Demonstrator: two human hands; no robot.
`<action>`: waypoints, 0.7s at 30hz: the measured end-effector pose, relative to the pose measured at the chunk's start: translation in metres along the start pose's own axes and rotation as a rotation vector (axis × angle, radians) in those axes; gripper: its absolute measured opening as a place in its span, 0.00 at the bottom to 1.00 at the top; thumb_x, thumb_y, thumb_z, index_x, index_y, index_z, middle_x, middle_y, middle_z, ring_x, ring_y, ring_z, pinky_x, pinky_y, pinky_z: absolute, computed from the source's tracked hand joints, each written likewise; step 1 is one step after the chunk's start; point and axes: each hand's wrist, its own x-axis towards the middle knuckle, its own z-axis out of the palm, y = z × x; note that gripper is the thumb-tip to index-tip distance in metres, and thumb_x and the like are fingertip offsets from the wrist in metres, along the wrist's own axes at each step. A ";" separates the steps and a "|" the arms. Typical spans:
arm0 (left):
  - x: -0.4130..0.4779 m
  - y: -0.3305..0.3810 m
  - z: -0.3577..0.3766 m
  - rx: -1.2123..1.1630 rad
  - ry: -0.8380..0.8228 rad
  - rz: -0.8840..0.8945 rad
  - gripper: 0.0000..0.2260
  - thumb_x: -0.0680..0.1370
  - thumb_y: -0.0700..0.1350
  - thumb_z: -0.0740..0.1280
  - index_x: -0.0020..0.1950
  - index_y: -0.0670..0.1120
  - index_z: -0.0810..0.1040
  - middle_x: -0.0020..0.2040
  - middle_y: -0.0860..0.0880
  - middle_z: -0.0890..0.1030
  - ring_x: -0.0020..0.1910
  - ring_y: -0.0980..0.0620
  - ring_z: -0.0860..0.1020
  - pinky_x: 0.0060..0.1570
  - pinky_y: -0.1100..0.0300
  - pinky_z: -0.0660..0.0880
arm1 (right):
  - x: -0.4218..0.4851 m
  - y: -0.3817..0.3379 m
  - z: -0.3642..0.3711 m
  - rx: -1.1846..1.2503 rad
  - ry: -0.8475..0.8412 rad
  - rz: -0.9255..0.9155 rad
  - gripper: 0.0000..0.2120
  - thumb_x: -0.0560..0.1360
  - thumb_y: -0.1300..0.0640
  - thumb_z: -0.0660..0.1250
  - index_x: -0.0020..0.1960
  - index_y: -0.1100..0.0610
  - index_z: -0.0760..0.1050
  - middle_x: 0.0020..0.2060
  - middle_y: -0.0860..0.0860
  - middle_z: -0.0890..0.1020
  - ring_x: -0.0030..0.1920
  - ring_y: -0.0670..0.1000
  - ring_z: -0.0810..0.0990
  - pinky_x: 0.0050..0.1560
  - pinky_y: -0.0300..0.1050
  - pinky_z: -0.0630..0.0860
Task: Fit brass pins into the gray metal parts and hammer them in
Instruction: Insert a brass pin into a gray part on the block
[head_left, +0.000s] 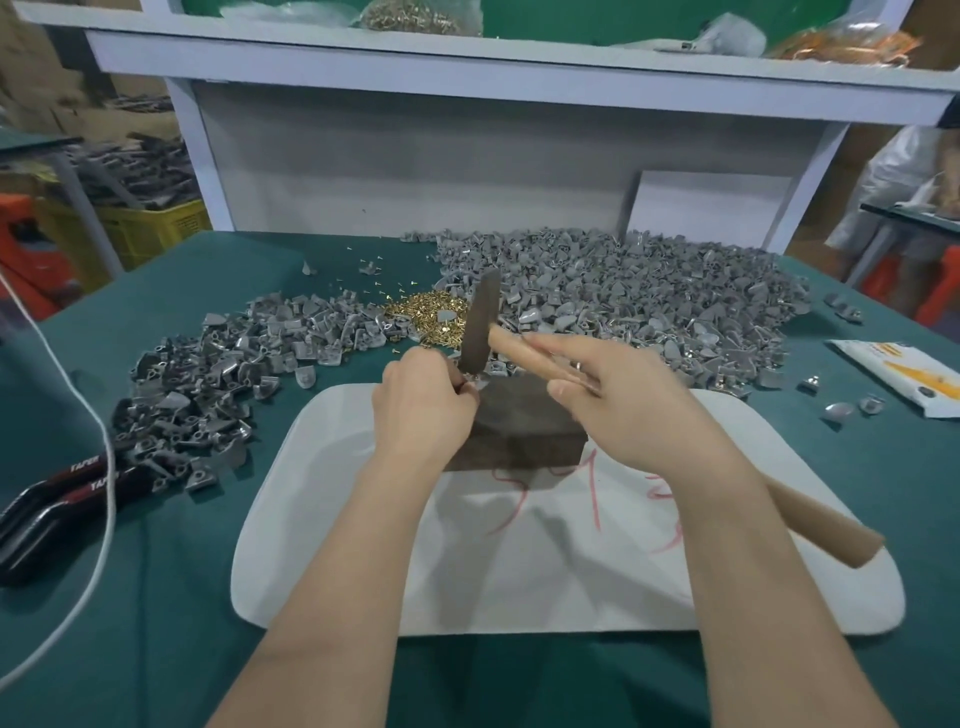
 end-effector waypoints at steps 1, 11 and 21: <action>0.000 0.000 0.000 0.001 0.002 0.002 0.07 0.75 0.42 0.67 0.39 0.41 0.79 0.48 0.43 0.81 0.52 0.40 0.75 0.53 0.47 0.75 | 0.000 0.002 0.002 0.041 0.036 0.018 0.22 0.77 0.55 0.62 0.67 0.37 0.67 0.48 0.43 0.81 0.51 0.52 0.79 0.50 0.44 0.74; -0.001 0.005 0.003 -0.027 -0.041 0.034 0.09 0.76 0.42 0.67 0.36 0.49 0.78 0.44 0.49 0.81 0.52 0.44 0.77 0.54 0.48 0.75 | 0.026 0.048 0.034 0.414 0.136 0.505 0.13 0.76 0.46 0.64 0.56 0.52 0.77 0.32 0.48 0.76 0.30 0.51 0.74 0.30 0.41 0.68; -0.001 0.007 0.007 -0.018 -0.078 0.078 0.07 0.75 0.45 0.68 0.37 0.53 0.75 0.46 0.50 0.82 0.53 0.45 0.77 0.54 0.49 0.75 | 0.027 0.026 0.037 0.119 0.344 0.252 0.04 0.74 0.51 0.68 0.45 0.50 0.80 0.46 0.52 0.80 0.45 0.50 0.76 0.47 0.42 0.69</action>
